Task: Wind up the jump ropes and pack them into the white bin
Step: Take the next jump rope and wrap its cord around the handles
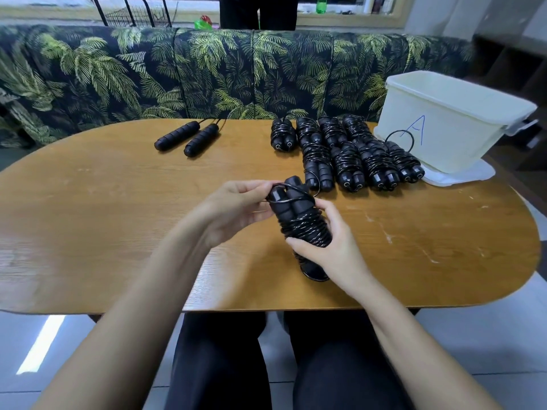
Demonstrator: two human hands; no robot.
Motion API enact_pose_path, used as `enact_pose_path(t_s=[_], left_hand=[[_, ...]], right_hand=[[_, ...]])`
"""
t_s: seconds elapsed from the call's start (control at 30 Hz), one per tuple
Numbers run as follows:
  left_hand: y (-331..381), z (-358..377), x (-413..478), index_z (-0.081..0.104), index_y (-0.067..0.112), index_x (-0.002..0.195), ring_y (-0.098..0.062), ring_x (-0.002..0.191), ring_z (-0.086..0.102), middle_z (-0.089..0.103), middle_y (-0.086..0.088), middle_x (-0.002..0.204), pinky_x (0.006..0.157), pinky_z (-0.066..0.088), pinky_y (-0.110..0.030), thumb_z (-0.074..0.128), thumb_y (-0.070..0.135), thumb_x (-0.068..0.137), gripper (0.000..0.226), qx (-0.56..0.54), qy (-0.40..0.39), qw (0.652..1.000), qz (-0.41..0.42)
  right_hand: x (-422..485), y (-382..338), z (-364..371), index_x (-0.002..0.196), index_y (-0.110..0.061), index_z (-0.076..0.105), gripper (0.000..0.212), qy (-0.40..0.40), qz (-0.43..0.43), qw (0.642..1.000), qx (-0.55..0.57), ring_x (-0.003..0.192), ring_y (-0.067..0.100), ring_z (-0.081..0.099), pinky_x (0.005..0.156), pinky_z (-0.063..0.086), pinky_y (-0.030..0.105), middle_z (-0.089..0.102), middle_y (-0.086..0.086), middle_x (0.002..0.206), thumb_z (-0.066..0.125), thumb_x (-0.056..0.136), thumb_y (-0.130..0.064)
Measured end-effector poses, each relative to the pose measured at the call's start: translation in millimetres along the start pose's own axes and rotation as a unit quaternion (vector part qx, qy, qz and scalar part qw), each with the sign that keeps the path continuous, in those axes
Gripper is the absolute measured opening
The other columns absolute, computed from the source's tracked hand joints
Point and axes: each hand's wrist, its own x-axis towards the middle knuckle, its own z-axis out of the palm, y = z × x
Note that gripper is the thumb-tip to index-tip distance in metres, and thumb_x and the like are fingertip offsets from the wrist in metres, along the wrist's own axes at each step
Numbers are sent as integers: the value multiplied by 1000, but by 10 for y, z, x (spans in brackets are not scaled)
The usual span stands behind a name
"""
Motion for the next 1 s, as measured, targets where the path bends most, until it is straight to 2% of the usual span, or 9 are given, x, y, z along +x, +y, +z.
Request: enact_pose_path(t_s=[0.13,0.23,0.4,0.5,0.63,0.77,0.87,0.93,1.0], left_hand=[[94,-93,-78,68,-2,102,-16,90,70,73,-12,100,77,56,-20,53,-1,92,18,71,4,997,11],[132,-103,-132,69,-5,90,-16,81,71,73,-14,90,70,56,-18,57,-10,87,14,125,13,991,33],[169,-127,-224,69,-5,83,-13,66,69,73,-10,72,63,54,-17,52,-20,83,23,157,-22,987,14],[144,-137,-271,70,-3,81,-12,67,69,72,-8,72,64,54,-18,51,-20,83,26,134,-55,989,-19],[64,-141,-300,75,8,68,-10,65,68,72,-7,71,62,54,-18,49,-22,82,42,82,-89,991,-49],[28,-131,-324,76,9,63,-8,61,67,70,-4,67,59,53,-16,56,-9,60,27,9,-116,990,-74],[-44,-128,-363,76,11,63,-6,61,66,70,-1,66,60,54,-15,63,4,48,21,-21,-149,985,-82],[-87,-135,-391,76,10,65,-8,63,66,70,-3,69,62,54,-16,66,8,46,21,-26,-130,989,-66],[-90,-149,-421,77,9,68,-12,71,69,72,-7,76,68,56,-20,72,0,50,21,-8,-96,995,-32]], right_hand=[[0,0,-98,122,-40,49,64,-25,-17,999,-27,99,-1,61,84,46,13,66,-17,105,83,73,-17],[-11,-5,-157,123,-40,52,65,-57,-31,997,-32,103,4,62,89,48,19,66,-15,109,83,73,-13],[-48,-15,-196,122,-40,52,71,-101,-33,994,-31,108,3,61,91,45,14,65,-17,113,85,69,-6],[-68,-28,-235,122,-37,52,73,-127,-23,991,-30,108,-1,60,88,44,10,64,-18,114,85,67,-2],[-83,-40,-239,122,-35,53,74,-151,-15,988,-17,107,2,62,89,45,13,66,-15,115,85,66,1],[-108,-64,-221,122,-37,54,76,-154,-14,988,13,109,4,62,92,47,17,66,-16,116,87,63,-2],[-116,-123,-256,126,-40,57,76,-185,-5,982,29,110,14,64,98,48,30,66,-6,121,89,62,-13],[-120,-168,-273,126,-37,56,76,-194,-2,981,25,114,10,62,98,46,24,66,-9,123,88,65,-6],[-119,-216,-282,124,-37,54,75,-192,-3,981,23,114,3,60,92,45,14,66,-16,120,84,66,0]])
